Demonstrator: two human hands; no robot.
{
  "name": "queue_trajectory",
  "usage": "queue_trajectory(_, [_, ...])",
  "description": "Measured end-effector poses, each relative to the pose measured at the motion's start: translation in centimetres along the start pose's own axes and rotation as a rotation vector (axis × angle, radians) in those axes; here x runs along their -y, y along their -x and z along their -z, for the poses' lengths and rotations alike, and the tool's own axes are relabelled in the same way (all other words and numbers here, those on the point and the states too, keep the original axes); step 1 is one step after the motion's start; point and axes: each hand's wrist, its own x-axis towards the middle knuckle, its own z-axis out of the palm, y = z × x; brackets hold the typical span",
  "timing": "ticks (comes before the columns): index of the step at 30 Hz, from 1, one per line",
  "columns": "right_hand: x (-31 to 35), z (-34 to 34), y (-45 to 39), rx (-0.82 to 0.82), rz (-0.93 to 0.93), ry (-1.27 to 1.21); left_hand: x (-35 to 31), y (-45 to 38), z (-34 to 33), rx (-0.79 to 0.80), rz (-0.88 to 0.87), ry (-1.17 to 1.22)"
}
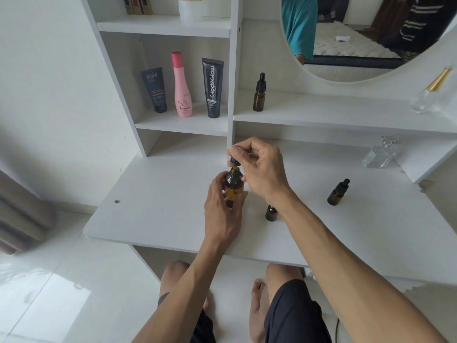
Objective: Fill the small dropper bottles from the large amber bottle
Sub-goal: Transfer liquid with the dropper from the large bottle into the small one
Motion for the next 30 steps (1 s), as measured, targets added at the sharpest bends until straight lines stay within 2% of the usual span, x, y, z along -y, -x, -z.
queue_trajectory(11, [-0.8,0.0,0.0,-0.003,0.01,0.094,-0.1,0.0,0.0,0.001,-0.003,-0.016])
queue_trajectory(18, [0.8,0.3,0.2,-0.006,-0.015,-0.023,0.3,0.0,-0.1,0.006,0.003,0.001])
queue_trajectory(30, [4.1,1.5,-0.4,-0.097,0.081,-0.185,0.2,0.0,0.0,0.0,0.019,-0.03])
